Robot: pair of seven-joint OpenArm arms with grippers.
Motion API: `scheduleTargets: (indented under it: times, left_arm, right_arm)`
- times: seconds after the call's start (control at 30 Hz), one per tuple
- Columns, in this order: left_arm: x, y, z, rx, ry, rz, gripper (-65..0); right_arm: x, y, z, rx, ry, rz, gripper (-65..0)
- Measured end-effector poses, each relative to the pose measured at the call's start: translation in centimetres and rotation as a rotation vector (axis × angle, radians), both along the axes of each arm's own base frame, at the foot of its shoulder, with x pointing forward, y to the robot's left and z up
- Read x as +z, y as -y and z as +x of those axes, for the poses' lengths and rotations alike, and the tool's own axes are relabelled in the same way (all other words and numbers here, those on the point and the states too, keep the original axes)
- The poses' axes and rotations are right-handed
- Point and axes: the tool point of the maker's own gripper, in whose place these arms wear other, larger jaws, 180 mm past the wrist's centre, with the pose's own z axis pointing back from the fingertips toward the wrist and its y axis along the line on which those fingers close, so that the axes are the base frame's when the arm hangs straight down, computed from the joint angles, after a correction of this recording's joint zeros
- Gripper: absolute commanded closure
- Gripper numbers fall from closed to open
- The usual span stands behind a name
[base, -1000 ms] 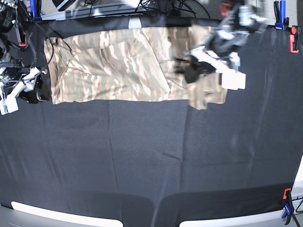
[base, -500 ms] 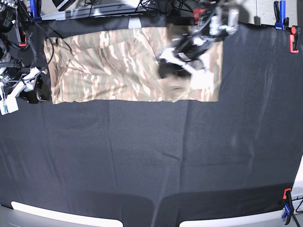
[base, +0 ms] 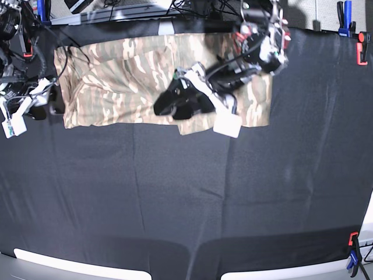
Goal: Layout the t-shirt on the table in an organized manner, then fold the t-shirt properly
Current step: 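Fold that end inward over the middle with the left gripper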
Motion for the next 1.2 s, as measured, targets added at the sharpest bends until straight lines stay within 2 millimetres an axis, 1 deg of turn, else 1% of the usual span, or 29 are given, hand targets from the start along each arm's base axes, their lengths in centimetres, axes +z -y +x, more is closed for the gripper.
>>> scheduleTargets:
  times: [0.1,0.2,0.27,0.33,0.4,0.47,0.7,0.77,0.9,1.1,1.2]
  left_arm:
    - [-0.2,-2.0,0.5,0.001,0.072,0.142,-33.3]
    - [0.0,-3.8,0.9,0.015,0.142,0.229,-33.1]
    - [-0.1,-4.6,1.0,0.021,0.157,0.272,-33.0]
    - [-0.7,-5.3,1.1,0.025,0.152,0.312,-33.0]
    - [-1.0,-5.7,1.0,0.018,0.152,0.336,-33.0]
    - [-1.1,-5.9,1.0,0.018,0.153,0.342,-33.0]
    - [-1.1,-5.8,1.0,0.019,0.155,0.339,-33.0]
    - [-1.1,-5.8,1.0,0.019,0.155,0.339,-33.0]
    - [-1.1,-5.8,1.0,0.019,0.155,0.339,-33.0]
    - [-1.1,-5.8,1.0,0.019,0.155,0.339,-33.0]
    - [-1.1,-5.8,1.0,0.019,0.155,0.339,-33.0]
  right_arm:
    - [-1.1,0.3,-0.4,-0.021,-0.036,0.066,-39.6]
    - [-3.8,1.8,-2.1,-0.058,-0.169,0.071,-39.4]
    - [-5.4,2.6,-3.0,-0.090,-0.223,0.086,-39.4]
    - [-6.8,3.1,-3.7,-0.124,-0.268,0.115,-39.3]
    - [-7.5,3.1,-3.9,-0.149,-0.283,0.177,-39.3]
    - [-7.6,2.7,-3.6,-0.167,-0.269,0.267,-39.3]
    - [-8.7,2.9,-2.7,-0.225,-0.273,0.378,-39.2]
    - [-8.7,2.9,-2.3,-0.233,-0.270,0.412,-39.1]
    - [-8.4,1.1,-2.8,-0.188,-0.308,0.507,-39.1]
    - [-8.9,-0.4,-2.8,-0.147,-0.336,0.516,-39.1]
    - [-8.9,-1.0,-2.5,-0.148,-0.317,0.547,-39.1]
